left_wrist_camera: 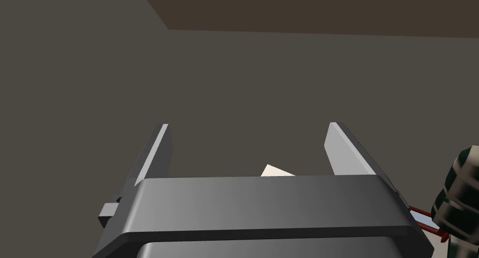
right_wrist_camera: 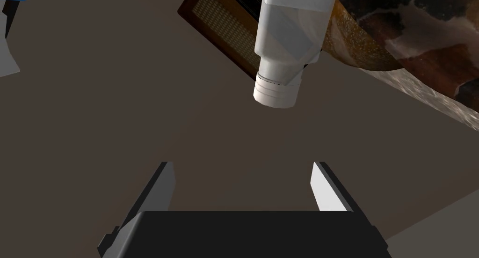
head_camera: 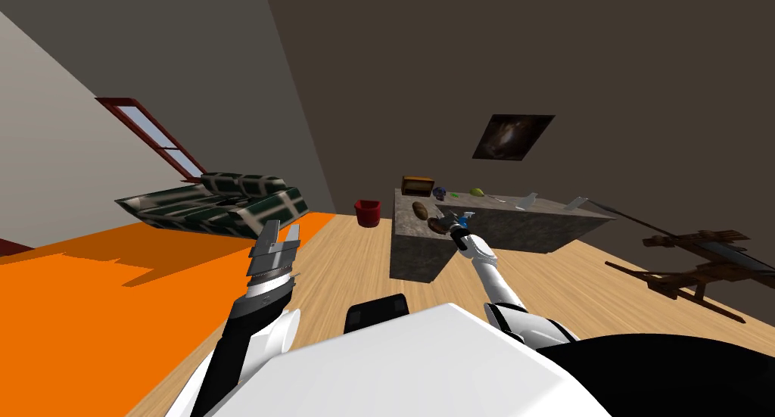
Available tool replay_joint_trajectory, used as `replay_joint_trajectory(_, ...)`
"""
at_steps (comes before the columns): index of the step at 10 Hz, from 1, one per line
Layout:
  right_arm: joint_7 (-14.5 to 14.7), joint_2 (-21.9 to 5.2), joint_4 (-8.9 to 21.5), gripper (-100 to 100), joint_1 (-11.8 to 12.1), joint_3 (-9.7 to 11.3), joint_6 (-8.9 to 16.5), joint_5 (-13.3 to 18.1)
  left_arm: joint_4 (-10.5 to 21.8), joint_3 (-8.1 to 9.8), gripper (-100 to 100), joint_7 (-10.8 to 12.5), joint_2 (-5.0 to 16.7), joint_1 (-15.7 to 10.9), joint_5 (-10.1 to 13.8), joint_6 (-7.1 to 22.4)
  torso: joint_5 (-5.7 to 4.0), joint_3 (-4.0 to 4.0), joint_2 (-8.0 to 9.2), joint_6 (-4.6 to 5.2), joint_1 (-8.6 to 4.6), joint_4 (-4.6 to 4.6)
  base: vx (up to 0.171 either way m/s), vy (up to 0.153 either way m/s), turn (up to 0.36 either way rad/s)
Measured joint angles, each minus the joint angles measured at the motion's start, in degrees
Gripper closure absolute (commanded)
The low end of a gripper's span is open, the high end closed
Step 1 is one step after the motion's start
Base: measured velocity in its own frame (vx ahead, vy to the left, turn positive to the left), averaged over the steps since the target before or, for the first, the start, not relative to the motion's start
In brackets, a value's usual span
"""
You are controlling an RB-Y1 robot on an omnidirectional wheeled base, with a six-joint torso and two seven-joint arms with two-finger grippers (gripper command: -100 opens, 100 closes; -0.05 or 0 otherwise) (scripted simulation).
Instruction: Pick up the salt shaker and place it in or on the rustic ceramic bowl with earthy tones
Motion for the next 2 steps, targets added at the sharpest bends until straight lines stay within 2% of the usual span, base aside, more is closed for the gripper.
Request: replay_joint_trajectory(2, 0.0, 0.0, 0.0, 0, 0.0, 0.0, 0.0, 0.0, 0.0, 0.0, 0, 0.0, 0.0, 0.0, 0.0, 0.0, 0.0, 0.0, -0.01, 0.0, 0.0, 0.0, 0.0, 0.0, 0.0)
